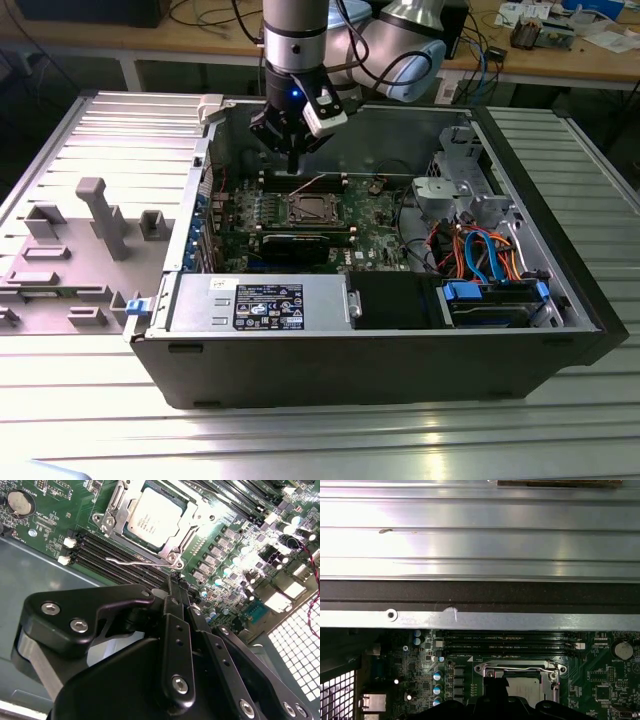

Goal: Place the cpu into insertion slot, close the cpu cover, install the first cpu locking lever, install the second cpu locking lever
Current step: 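Install the first cpu locking lever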

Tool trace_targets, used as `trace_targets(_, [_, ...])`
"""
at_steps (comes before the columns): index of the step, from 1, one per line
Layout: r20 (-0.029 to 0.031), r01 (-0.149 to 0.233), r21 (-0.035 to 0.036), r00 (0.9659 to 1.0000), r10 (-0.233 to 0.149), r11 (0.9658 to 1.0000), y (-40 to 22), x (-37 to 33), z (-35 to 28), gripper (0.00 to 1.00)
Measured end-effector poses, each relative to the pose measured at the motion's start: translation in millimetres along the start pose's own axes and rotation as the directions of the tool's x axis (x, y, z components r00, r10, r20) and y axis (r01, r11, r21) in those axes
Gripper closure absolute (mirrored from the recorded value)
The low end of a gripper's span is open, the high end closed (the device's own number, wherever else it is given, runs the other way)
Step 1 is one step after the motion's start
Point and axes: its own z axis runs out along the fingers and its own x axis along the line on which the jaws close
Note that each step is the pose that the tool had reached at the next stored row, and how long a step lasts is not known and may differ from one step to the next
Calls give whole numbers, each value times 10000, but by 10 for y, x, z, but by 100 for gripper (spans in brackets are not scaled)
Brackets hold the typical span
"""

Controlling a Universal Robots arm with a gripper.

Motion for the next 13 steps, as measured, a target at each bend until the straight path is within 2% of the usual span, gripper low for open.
trace_targets(6, [0,0,-1,10000,0,10000,-1,-1,2,89])
trace_targets(13, [5,-100,-117,10000,100,9999,-8,-41,61,89])
